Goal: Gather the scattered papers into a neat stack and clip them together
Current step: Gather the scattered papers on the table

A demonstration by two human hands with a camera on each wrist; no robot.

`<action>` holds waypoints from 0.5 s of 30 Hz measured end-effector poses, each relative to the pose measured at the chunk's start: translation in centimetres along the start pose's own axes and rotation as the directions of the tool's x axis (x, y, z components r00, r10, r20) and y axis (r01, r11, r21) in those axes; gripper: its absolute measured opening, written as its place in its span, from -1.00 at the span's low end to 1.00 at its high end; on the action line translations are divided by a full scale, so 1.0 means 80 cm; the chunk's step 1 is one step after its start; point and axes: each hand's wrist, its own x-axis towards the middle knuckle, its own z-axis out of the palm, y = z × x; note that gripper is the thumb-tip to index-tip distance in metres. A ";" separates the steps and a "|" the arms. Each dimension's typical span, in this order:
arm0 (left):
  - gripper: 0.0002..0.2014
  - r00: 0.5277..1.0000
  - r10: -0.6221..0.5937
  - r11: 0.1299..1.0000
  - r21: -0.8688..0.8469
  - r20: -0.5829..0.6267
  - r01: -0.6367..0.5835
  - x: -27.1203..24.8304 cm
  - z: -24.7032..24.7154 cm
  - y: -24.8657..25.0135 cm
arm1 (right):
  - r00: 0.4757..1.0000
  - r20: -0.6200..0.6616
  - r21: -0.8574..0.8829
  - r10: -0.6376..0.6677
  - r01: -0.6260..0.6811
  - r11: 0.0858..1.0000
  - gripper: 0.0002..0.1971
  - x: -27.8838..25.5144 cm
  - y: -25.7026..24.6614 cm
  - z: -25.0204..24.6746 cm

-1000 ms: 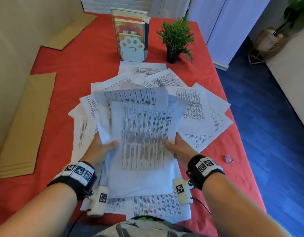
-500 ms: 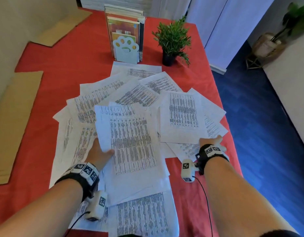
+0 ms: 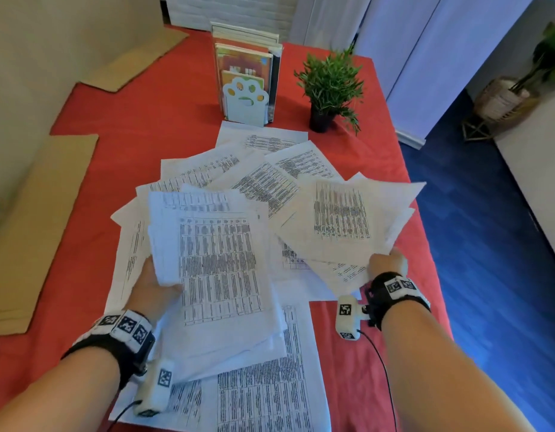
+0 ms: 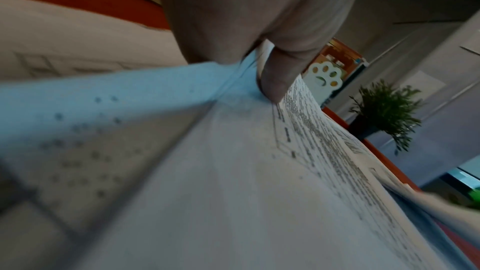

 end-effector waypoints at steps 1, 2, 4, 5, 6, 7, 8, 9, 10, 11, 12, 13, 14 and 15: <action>-0.25 1.000 -0.003 1.000 -0.010 0.007 0.003 0.002 -0.006 -0.004 | 0.998 -0.056 0.030 -0.033 0.035 0.999 -0.66 -0.004 0.002 -0.003; -0.25 1.000 -0.002 1.000 -0.023 0.017 0.003 0.002 -0.009 -0.006 | 0.992 -0.110 0.075 -0.057 0.066 0.995 -0.71 -0.009 0.003 -0.007; -0.24 0.998 0.000 0.999 -0.038 0.057 0.002 -0.002 -0.008 -0.008 | 0.977 -0.193 0.134 -0.086 0.113 0.984 -0.78 -0.020 0.001 -0.015; -0.23 0.998 -0.003 0.999 -0.044 0.069 0.006 -0.006 -0.005 -0.007 | 0.970 -0.213 0.154 -0.118 0.152 0.976 -0.83 -0.023 -0.001 -0.018; -0.21 0.996 -0.010 0.999 -0.042 0.088 0.013 -0.008 -0.001 -0.006 | 0.962 -0.227 0.175 -0.151 0.193 0.966 -0.88 -0.025 -0.002 -0.020; -0.19 0.993 -0.001 1.000 -0.028 0.118 0.004 -0.013 0.003 -0.004 | 0.948 -0.259 0.193 -0.184 0.237 0.952 -0.90 -0.030 -0.004 -0.024; -0.17 0.988 0.008 1.000 -0.003 0.152 -0.008 -0.017 0.007 -0.002 | 0.929 -0.304 0.217 -0.209 0.281 0.935 -0.85 -0.035 -0.010 -0.028; -0.14 0.984 0.023 0.999 0.032 0.179 -0.029 -0.021 0.013 0.000 | 0.909 -0.350 0.251 -0.226 0.324 0.912 -0.79 -0.040 -0.017 -0.034; -0.09 0.982 0.041 0.996 0.070 0.185 -0.055 -0.024 0.016 0.000 | 0.892 -0.387 0.292 -0.233 0.359 0.887 -0.76 -0.044 -0.023 -0.039; -0.03 0.981 0.064 0.990 0.109 0.184 -0.085 -0.027 0.019 0.001 | 0.878 -0.421 0.330 -0.226 0.380 0.864 -0.73 -0.048 -0.030 -0.045; 0.02 0.982 0.075 0.985 0.143 0.175 -0.101 -0.031 0.021 0.002 | 0.867 -0.455 0.366 -0.203 0.390 0.845 -0.70 -0.050 -0.035 -0.050; 0.06 0.982 0.090 0.978 0.172 0.163 -0.118 -0.036 0.023 0.004 | 0.871 -0.462 0.424 -0.165 0.381 0.821 -0.70 -0.049 -0.040 -0.056; 0.08 0.982 0.106 0.972 0.190 0.159 -0.135 -0.040 0.024 0.006 | 0.880 -0.454 0.470 -0.140 0.369 0.802 -0.74 -0.052 -0.044 -0.061; 0.08 0.978 0.121 0.968 0.199 0.167 -0.154 -0.044 0.025 0.008 | 0.899 -0.417 0.501 -0.130 0.347 0.793 -0.81 -0.057 -0.047 -0.065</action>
